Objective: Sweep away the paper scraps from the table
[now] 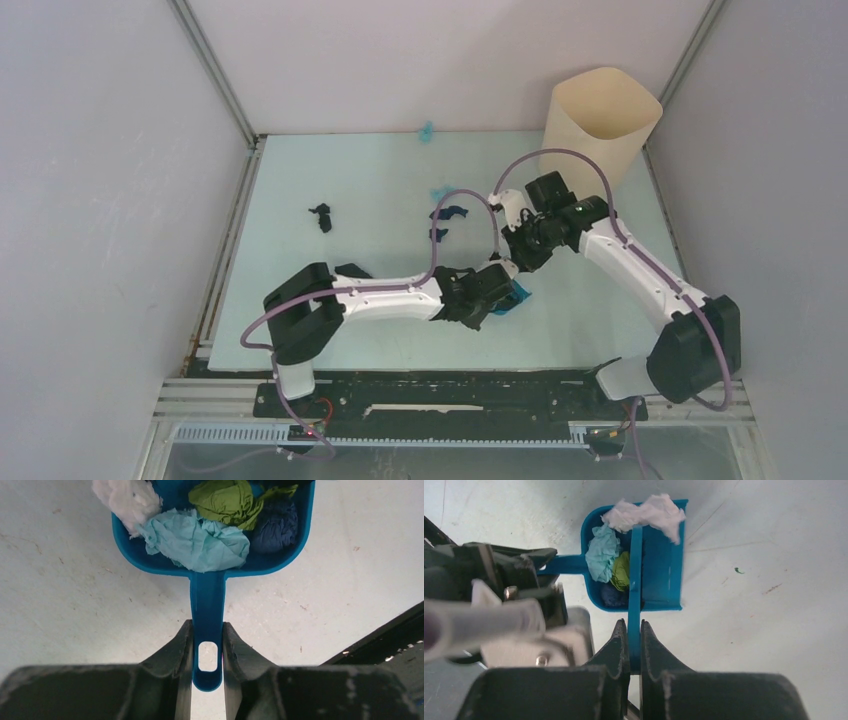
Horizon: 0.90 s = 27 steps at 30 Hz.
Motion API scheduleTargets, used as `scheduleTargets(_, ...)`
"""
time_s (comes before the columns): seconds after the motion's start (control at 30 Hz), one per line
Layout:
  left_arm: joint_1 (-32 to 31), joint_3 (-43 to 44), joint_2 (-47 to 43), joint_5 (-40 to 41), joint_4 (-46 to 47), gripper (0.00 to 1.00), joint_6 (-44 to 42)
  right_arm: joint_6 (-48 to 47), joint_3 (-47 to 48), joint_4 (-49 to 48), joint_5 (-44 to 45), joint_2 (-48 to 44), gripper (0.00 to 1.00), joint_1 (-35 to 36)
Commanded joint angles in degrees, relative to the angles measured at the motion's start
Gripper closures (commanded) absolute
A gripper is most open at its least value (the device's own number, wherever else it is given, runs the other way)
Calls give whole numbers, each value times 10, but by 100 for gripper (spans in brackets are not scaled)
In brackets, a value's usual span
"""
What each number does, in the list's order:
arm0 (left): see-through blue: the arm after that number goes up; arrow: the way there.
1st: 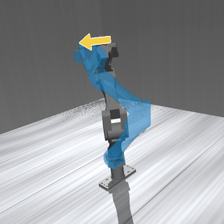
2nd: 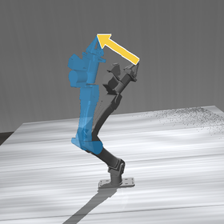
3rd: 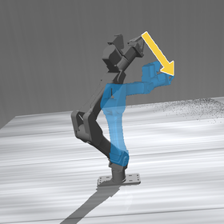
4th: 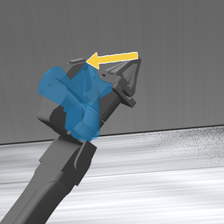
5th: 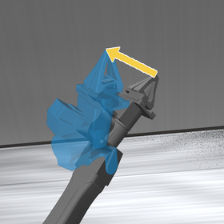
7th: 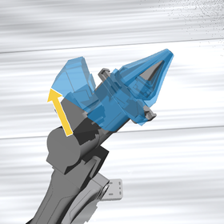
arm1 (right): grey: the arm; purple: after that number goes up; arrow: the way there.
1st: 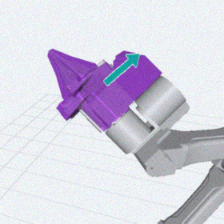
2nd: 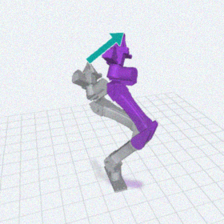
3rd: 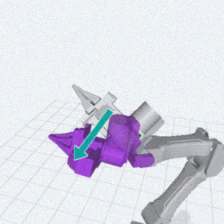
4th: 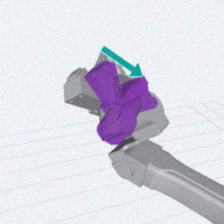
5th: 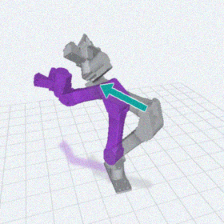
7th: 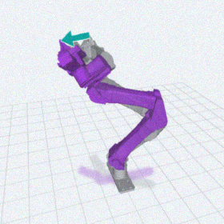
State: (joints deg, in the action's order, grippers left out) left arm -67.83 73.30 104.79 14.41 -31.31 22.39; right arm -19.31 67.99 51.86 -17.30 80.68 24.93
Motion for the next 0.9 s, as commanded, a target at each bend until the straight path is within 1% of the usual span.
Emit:
scheduleTargets(0.0, -7, -57, -36, 35, 75, 100, -9, 14, -7, 9, 4, -57, 100, -12)
scheduleTargets(0.13, -21, -134, -88, 54, 148, 100, -10, 25, -9, -18, 16, -107, 100, -92)
scheduleTargets(0.23, -33, -170, -110, 71, 181, 100, -22, 22, -9, -17, 21, -119, 100, -123)
scheduleTargets(0.33, -40, -172, -127, 88, 170, 100, -21, 32, -10, -10, 6, -120, 100, -151)
scheduleTargets(0.43, -43, -189, -147, 121, 183, 100, -22, 43, -14, -20, -19, -127, 100, -185)
scheduleTargets(0.5, -47, -177, -152, 135, 157, 100, -21, 46, -26, -34, -24, -134, 100, -203)
scheduleTargets(0.53, -51, -192, -164, 140, 170, 100, -29, 48, -34, -42, -26, -135, 100, -212)
scheduleTargets(0.6, -47, -236, -186, 148, 229, 100, -27, 54, -52, -62, -31, -137, 100, -227)
scheduleTargets(0.67, -41, -233, -191, 135, 222, 100, -20, 59, -66, -77, -40, -134, 100, -240)
scheduleTargets(0.73, -40, -253, -191, 141, 249, 100, -19, 62, -80, -94, -46, -131, 100, -257)
scheduleTargets(0.77, -35, -252, -184, 133, 247, 100, -10, 66, -88, -106, -51, -131, 100, -266)
scheduleTargets(0.83, -38, -205, -173, 89, 177, 100, 2, 70, -99, -116, -60, -128, 100, -278)
scheduleTargets(0.87, -48, -188, -173, 76, 159, 100, -1, 69, -100, -117, -61, -127, 100, -281)
